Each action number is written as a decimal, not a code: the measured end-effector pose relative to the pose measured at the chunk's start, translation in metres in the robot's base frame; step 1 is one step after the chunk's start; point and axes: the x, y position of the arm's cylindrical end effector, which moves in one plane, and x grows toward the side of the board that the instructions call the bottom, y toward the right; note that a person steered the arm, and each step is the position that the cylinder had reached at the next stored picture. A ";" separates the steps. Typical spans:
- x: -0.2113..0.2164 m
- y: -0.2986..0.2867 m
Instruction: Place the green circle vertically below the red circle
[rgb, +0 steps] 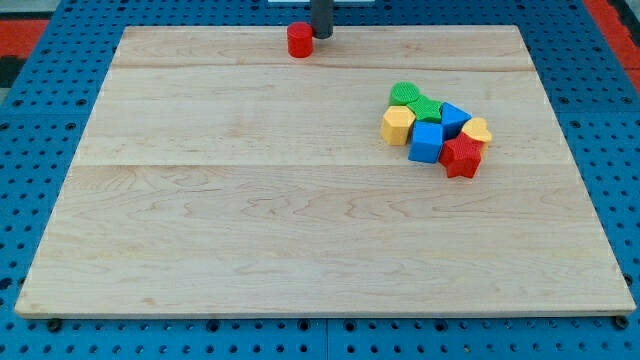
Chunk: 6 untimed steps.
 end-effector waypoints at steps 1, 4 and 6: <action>0.000 0.020; 0.058 0.153; 0.135 0.135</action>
